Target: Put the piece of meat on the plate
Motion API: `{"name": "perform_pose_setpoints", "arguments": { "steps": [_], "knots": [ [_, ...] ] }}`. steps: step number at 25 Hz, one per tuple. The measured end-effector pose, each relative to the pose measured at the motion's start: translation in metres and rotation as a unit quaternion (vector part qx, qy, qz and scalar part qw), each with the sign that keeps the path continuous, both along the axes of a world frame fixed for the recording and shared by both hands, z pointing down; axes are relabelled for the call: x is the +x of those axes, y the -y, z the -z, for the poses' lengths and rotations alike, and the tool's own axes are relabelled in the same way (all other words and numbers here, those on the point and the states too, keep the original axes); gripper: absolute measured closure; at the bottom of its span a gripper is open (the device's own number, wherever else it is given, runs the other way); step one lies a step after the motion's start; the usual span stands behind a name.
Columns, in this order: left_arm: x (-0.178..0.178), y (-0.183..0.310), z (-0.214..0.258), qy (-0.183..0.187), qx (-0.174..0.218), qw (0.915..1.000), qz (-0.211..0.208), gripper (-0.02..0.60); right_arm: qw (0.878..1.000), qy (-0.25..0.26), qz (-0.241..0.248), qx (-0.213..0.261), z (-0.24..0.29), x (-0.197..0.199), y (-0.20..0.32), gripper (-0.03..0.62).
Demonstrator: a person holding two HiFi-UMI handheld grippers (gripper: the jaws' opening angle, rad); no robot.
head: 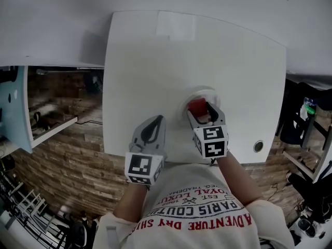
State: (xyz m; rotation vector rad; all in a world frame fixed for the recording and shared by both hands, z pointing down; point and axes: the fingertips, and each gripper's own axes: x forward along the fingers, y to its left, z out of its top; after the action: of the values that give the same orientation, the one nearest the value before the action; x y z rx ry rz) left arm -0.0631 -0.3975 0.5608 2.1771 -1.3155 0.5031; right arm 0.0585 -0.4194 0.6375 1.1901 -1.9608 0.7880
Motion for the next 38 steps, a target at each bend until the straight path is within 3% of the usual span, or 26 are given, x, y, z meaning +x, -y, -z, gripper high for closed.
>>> {"name": "perform_pose_setpoints", "arguments": {
  "steps": [7,8,11,15,20,29,33,38],
  "knots": [
    [0.003,0.003,0.021,-0.004,0.029,0.9995,-0.013,0.572,0.998,0.007,-0.038,0.040,0.032,0.012,-0.002,0.315],
    [0.005,0.004,0.026,-0.005,0.036,0.9992,-0.018,0.572,0.998,0.003,-0.039,0.051,0.040,0.013,-0.002,0.339],
    [0.013,0.005,0.041,-0.004,0.059,0.9976,-0.036,0.572,0.994,-0.012,-0.048,0.095,0.064,0.020,-0.004,0.490],
    [0.019,0.007,0.074,-0.003,0.104,0.9929,-0.058,0.572,0.988,0.007,-0.073,0.136,0.100,0.020,-0.013,0.560],
    [0.015,0.007,0.123,-0.007,0.168,0.9834,-0.067,0.572,0.975,0.027,-0.087,0.205,0.152,0.013,-0.015,0.580],
    [0.006,-0.032,0.200,-0.012,0.270,0.9596,-0.079,0.572,0.932,0.040,-0.103,0.345,0.245,0.005,-0.056,0.582],
    [0.008,-0.049,0.209,-0.005,0.290,0.9523,-0.094,0.572,0.920,0.038,-0.104,0.375,0.263,0.000,-0.075,0.582],
    [0.004,-0.066,0.211,0.001,0.303,0.9476,-0.101,0.572,0.919,0.042,-0.099,0.380,0.266,-0.008,-0.091,0.582]
  ]
}}
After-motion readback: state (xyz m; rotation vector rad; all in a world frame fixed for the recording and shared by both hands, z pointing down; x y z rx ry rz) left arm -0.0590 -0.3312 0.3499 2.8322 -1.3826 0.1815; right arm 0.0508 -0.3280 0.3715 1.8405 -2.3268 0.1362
